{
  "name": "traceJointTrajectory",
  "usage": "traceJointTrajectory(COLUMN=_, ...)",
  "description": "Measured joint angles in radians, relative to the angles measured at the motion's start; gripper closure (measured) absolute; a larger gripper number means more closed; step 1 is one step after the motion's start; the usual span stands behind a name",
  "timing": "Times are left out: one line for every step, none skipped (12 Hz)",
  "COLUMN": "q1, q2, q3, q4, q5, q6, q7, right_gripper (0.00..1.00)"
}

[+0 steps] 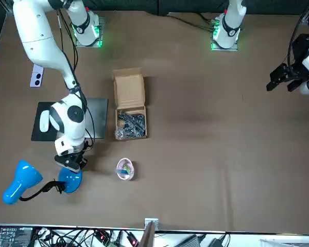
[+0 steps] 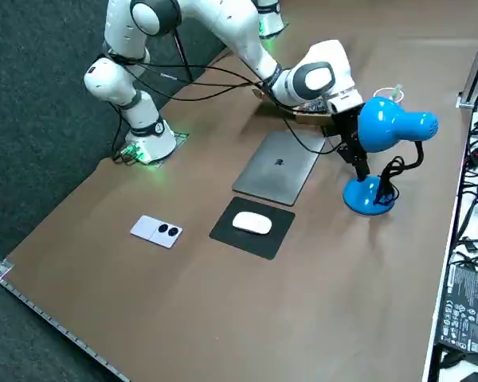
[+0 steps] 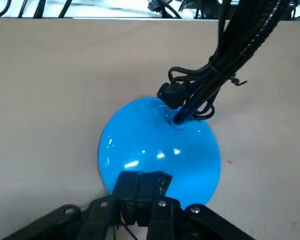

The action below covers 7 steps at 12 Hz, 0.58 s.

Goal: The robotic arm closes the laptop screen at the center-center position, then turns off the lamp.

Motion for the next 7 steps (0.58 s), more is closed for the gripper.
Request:
traceJointTrajectory(q1=0.0, q2=0.001, q3=0.0, q4=0.0, q5=0.0, q6=0.003, q7=0.0, right_gripper=0.98)
traceJointTrajectory(q1=0.0, q2=0.001, q3=0.0, q4=0.0, q5=0.0, q6=0.003, q7=0.0, right_gripper=0.98)
traceJointTrajectory(q1=0.0, q2=0.001, q3=0.0, q4=0.0, q5=0.0, q6=0.003, q7=0.0, right_gripper=0.98)
traceJointTrajectory(q1=0.0, q2=0.001, q3=0.0, q4=0.0, q5=0.0, q6=0.003, q7=0.0, right_gripper=0.98)
traceJointTrajectory(q1=0.0, q2=0.001, q3=0.0, q4=0.0, q5=0.0, q6=0.003, q7=0.001, right_gripper=0.98)
traceJointTrajectory(q1=0.0, q2=0.001, q3=0.0, q4=0.0, q5=0.0, q6=0.004, q7=0.001, right_gripper=0.98)
traceJointTrajectory(q1=0.0, q2=0.001, q3=-0.001, q4=0.0, q5=0.0, q6=0.005, q7=0.001, right_gripper=0.98)
